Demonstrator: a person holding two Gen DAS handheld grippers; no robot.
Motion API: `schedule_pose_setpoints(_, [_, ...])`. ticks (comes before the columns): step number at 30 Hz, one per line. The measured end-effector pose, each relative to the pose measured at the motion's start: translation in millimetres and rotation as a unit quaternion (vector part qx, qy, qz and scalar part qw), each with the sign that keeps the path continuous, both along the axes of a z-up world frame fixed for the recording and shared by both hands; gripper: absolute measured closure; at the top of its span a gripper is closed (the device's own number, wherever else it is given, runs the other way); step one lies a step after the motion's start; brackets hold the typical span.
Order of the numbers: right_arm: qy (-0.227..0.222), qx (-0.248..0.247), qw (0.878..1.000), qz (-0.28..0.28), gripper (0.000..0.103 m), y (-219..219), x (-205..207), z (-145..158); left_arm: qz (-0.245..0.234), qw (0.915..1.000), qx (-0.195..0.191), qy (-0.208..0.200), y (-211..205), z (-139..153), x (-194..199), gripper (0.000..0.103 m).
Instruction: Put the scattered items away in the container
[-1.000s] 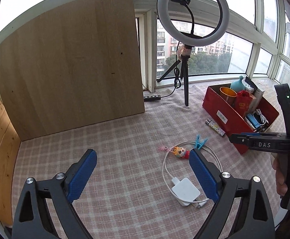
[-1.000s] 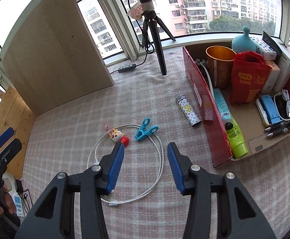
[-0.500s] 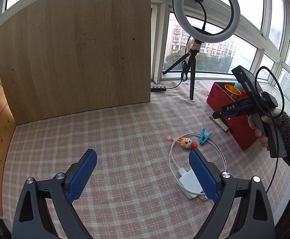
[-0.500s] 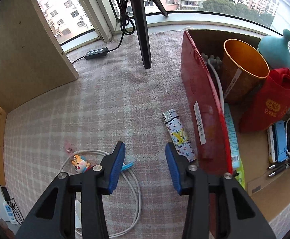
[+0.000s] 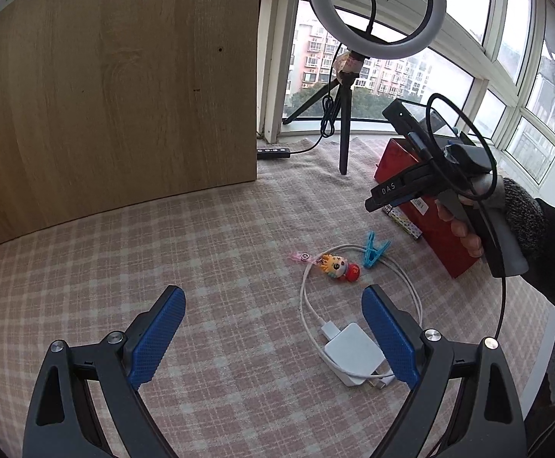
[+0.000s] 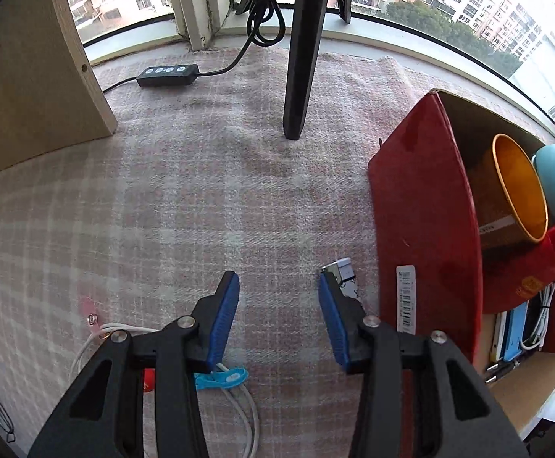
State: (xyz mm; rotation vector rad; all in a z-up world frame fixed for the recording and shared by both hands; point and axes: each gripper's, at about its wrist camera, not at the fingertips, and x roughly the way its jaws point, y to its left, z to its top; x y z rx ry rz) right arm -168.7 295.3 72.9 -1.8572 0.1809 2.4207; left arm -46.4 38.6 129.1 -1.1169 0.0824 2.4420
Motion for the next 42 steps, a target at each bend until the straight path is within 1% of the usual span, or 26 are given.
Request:
schedule_pose_setpoints(2, [0.028,-0.050,0.998,-0.011,0.060,8.9,23.4,22.7,-0.032,0.9995,-0.003,0.001,18.0,-1.6,-8.0,0.010])
schedule_pose_setpoints(4, [0.062,-0.083,0.994,-0.025,0.059,21.1,53.0,48.2,-0.075,0.9971,-0.010,0.003,48.0,-2.2,-14.9,0.010])
schedule_pose_setpoints(5, [0.077,-0.092,0.992,-0.036,0.058,30.5,70.0,58.7,-0.097,0.9952,-0.013,0.005,64.1,-2.5,-18.6,0.010])
schedule_pose_setpoints(6, [0.090,-0.099,0.990,-0.048,0.054,40.6,87.1,68.7,-0.117,0.9930,-0.013,0.000,81.0,-4.3,-24.5,0.009])
schedule_pose_setpoints(7, [0.104,-0.107,0.987,-0.060,0.053,50.6,104.3,78.7,-0.135,0.9908,-0.014,-0.006,97.8,-6.4,-31.0,0.009])
schedule_pose_setpoints(11, [0.133,-0.115,0.977,-0.117,0.053,96.4,169.8,96.2,-0.161,0.9853,-0.010,-0.055,163.6,-21.3,-64.8,0.009])
schedule_pose_setpoints(12, [0.140,-0.116,0.975,-0.131,0.053,107.9,186.2,100.2,-0.154,0.9851,-0.011,-0.076,176.7,-28.5,-76.4,0.011])
schedule_pose_setpoints(14, [0.152,-0.104,0.970,-0.159,0.053,129.3,214.0,104.3,-0.142,0.9828,-0.010,-0.118,200.5,-43.8,-97.8,0.015])
schedule_pose_setpoints(15, [0.157,-0.097,0.967,-0.173,0.053,139.9,227.6,106.1,-0.136,0.9808,-0.006,-0.140,210.2,-51.6,-106.3,0.022])
schedule_pose_setpoints(16, [0.164,-0.089,0.965,-0.186,0.053,149.2,240.3,108.0,-0.127,0.9785,-0.002,-0.162,218.0,-58.7,-112.9,0.024])
schedule_pose_setpoints(18, [0.175,-0.082,0.959,-0.207,0.053,166.9,259.4,108.8,-0.105,0.9750,-0.008,-0.195,231.4,-69.8,-122.3,0.026])
schedule_pose_setpoints(20, [0.182,-0.084,0.954,-0.223,0.052,182.7,271.7,104.3,-0.089,0.9726,-0.013,-0.214,241.0,-75.5,-126.3,0.029])
schedule_pose_setpoints(24, [0.186,-0.087,0.946,-0.249,0.052,207.6,288.0,92.2,-0.057,0.9672,-0.023,-0.247,254.2,-85.1,-129.1,0.029])
schedule_pose_setpoints(26, [0.185,-0.090,0.944,-0.258,0.052,216.2,292.8,86.1,-0.043,0.9647,-0.017,-0.259,256.4,-89.9,-128.1,0.030])
schedule_pose_setpoints(28, [0.185,-0.095,0.942,-0.263,0.052,223.3,297.0,82.1,-0.030,0.9655,-0.015,-0.258,257.3,-92.0,-126.0,0.031])
schedule_pose_setpoints(30, [0.184,-0.097,0.942,-0.264,0.052,227.2,300.1,80.6,-0.015,0.9677,-0.012,-0.251,255.0,-92.5,-124.1,0.036])
schedule_pose_setpoints(33, [0.187,-0.101,0.940,-0.266,0.052,231.1,303.7,79.9,-0.003,0.9690,0.000,-0.247,249.5,-97.0,-119.3,0.036])
schedule_pose_setpoints(35, [0.190,-0.104,0.939,-0.267,0.052,232.7,306.1,80.8,-0.001,0.9718,0.012,-0.235,245.1,-99.3,-113.9,0.036])
schedule_pose_setpoints(36, [0.192,-0.104,0.939,-0.267,0.052,233.0,306.6,81.4,-0.010,0.9731,0.021,-0.229,244.0,-99.8,-110.8,0.036])
schedule_pose_setpoints(39, [0.191,-0.105,0.939,-0.266,0.052,232.8,308.2,81.5,-0.064,0.9771,0.003,-0.203,246.3,-99.5,-99.9,0.036])
schedule_pose_setpoints(40, [0.190,-0.107,0.939,-0.265,0.052,232.4,308.6,81.1,-0.083,0.9774,-0.005,-0.194,246.9,-99.7,-96.3,0.036])
schedule_pose_setpoints(42, [0.189,-0.107,0.939,-0.265,0.052,230.4,310.0,80.8,-0.129,0.9743,-0.039,-0.180,245.6,-102.8,-89.3,0.035])
